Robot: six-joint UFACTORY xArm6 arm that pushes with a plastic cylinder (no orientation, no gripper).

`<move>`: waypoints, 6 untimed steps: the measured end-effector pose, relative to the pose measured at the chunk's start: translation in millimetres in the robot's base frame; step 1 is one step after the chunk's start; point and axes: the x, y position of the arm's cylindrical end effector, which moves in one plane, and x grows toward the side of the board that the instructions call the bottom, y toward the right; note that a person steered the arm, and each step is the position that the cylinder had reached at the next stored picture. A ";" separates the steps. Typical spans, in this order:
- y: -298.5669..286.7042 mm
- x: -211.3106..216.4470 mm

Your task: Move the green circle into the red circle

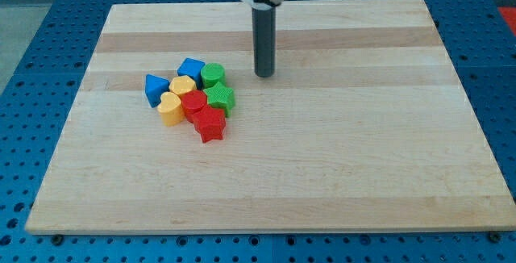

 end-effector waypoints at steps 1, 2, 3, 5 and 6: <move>-19.0 -7.7; -37.9 -15.5; -42.4 -15.5; -46.5 4.1; -53.5 16.7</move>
